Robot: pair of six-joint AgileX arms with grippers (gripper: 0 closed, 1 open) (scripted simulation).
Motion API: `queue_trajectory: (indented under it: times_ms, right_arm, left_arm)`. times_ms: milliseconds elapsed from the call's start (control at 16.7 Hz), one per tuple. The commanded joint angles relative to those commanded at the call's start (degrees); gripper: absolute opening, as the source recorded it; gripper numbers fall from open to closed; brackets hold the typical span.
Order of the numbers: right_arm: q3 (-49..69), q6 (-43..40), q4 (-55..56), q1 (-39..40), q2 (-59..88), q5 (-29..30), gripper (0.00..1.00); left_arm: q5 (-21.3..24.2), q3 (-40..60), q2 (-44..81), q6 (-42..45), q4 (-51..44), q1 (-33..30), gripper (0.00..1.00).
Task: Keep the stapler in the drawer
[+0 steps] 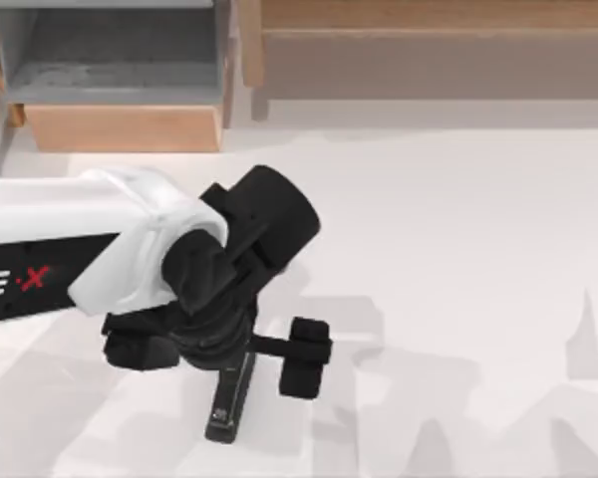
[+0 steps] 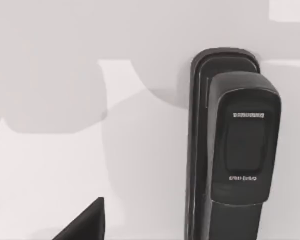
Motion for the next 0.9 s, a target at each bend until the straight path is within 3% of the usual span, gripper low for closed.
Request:
queue_trajectory:
  times_ms: [300,600,900]
  right_arm:
    - [0.0,0.0,0.0,0.0,0.0,0.0,1.0]
    - [0.0,0.0,0.0,0.0,0.0,0.0,1.0]
    - [0.0,0.0,0.0,0.0,0.0,0.0,1.0]
  left_arm:
    - [0.15,-3.67,5.48,0.9,9.28,0.77,1.0]
    - [0.18,-4.23,6.32,1.03,10.67,0.91,1.0]
    - [0.18,-4.23,6.32,1.03,10.67,0.91,0.62]
